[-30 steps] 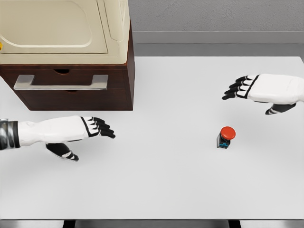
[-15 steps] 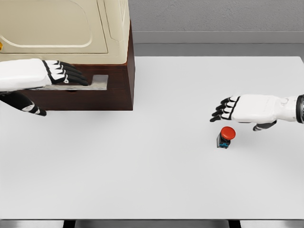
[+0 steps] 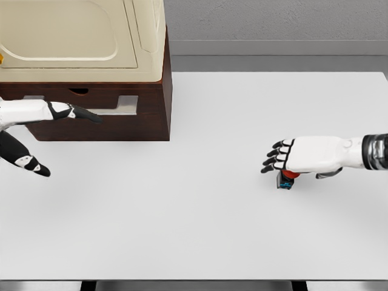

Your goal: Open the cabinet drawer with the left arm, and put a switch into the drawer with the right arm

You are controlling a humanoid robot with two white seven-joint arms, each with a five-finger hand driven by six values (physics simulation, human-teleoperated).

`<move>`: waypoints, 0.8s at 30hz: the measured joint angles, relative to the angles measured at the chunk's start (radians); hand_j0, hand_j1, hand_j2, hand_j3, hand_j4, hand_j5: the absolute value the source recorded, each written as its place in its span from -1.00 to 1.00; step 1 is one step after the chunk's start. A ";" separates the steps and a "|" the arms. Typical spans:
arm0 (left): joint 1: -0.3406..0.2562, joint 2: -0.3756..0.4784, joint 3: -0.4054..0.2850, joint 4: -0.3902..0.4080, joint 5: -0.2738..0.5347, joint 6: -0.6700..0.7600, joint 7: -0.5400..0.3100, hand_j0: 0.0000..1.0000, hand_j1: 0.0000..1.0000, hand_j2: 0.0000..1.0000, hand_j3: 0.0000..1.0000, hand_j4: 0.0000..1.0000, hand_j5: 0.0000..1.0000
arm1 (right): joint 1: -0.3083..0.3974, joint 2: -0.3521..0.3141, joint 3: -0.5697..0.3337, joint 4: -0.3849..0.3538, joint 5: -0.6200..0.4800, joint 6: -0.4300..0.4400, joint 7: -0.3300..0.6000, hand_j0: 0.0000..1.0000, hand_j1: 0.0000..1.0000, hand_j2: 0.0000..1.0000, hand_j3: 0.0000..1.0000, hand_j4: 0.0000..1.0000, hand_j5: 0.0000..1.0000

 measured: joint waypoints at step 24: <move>-0.032 0.007 -0.012 0.002 -0.024 0.370 0.003 1.00 1.00 1.00 1.00 1.00 1.00 | -0.003 0.019 0.036 0.000 0.033 0.000 0.000 1.00 1.00 1.00 1.00 1.00 1.00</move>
